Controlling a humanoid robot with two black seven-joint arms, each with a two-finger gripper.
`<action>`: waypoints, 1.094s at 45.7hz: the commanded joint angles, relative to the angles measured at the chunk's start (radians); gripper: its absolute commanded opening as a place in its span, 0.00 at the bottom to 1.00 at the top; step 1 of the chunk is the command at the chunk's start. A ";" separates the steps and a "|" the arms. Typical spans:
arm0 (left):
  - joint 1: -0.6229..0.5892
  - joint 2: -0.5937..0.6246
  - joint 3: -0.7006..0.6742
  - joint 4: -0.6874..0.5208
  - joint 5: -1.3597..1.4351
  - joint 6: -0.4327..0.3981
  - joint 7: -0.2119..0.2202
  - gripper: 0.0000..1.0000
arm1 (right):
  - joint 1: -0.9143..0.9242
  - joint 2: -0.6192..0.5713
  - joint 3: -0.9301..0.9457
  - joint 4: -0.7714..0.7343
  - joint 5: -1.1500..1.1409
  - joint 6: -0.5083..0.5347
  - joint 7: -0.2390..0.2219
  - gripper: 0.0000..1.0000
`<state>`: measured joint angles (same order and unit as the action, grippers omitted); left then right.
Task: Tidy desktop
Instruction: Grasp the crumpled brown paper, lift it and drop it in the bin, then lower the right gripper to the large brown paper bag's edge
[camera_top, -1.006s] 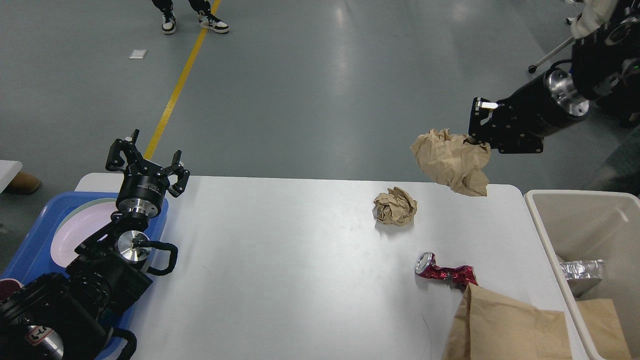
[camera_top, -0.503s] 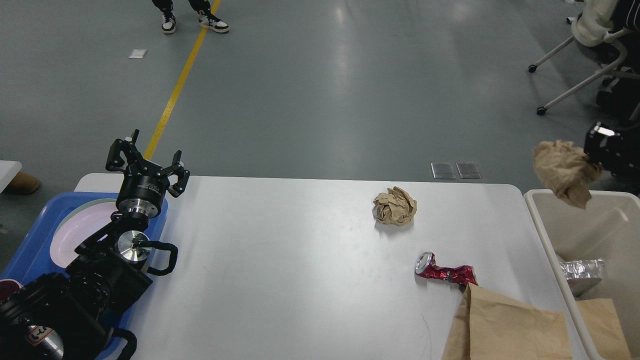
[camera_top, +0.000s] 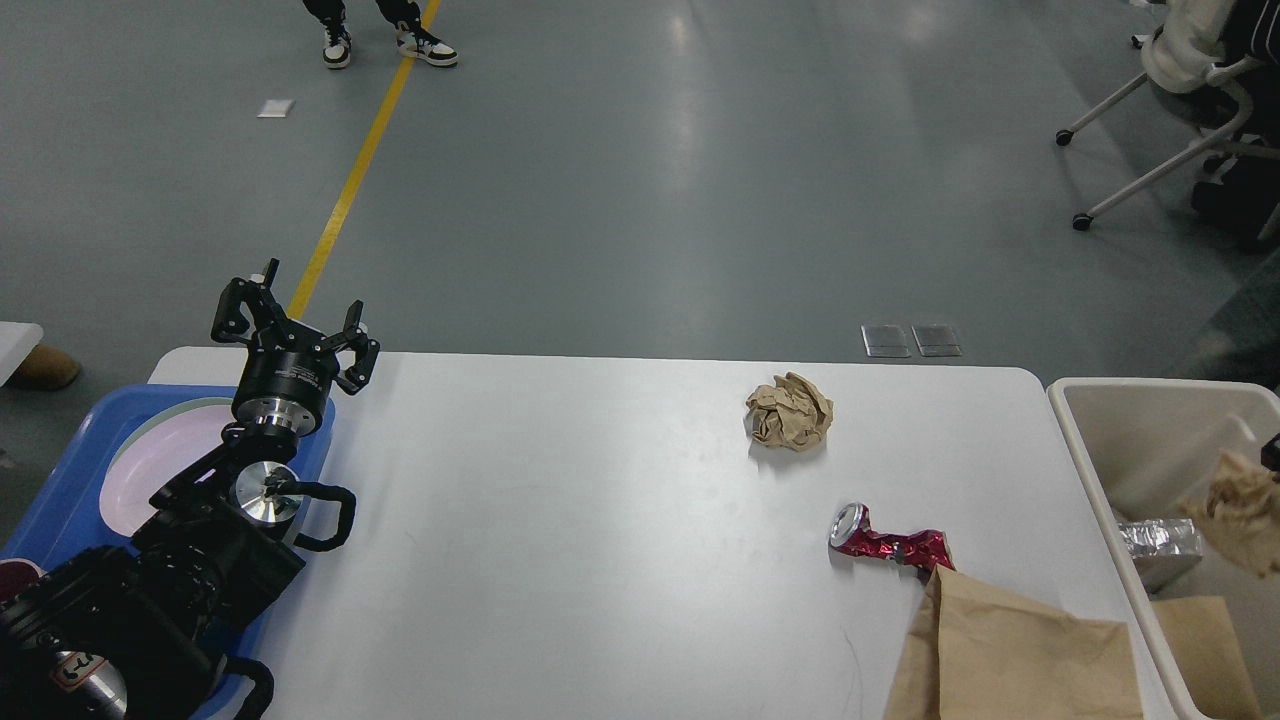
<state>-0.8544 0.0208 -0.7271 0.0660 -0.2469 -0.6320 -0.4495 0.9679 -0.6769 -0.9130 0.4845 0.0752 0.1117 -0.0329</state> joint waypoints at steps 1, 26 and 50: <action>0.000 0.001 0.000 0.000 0.000 0.000 0.000 0.96 | -0.064 0.025 0.020 -0.034 0.000 -0.015 0.002 1.00; 0.000 0.001 0.000 0.000 0.000 0.000 0.000 0.97 | 0.483 0.031 -0.308 0.331 0.003 0.169 0.005 1.00; 0.000 0.001 0.000 0.001 0.000 0.000 0.000 0.96 | 1.144 0.148 -0.509 0.752 -0.005 0.624 -0.002 1.00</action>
<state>-0.8544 0.0214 -0.7271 0.0659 -0.2470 -0.6320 -0.4495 2.0431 -0.5606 -1.4010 1.1954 0.0744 0.6399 -0.0338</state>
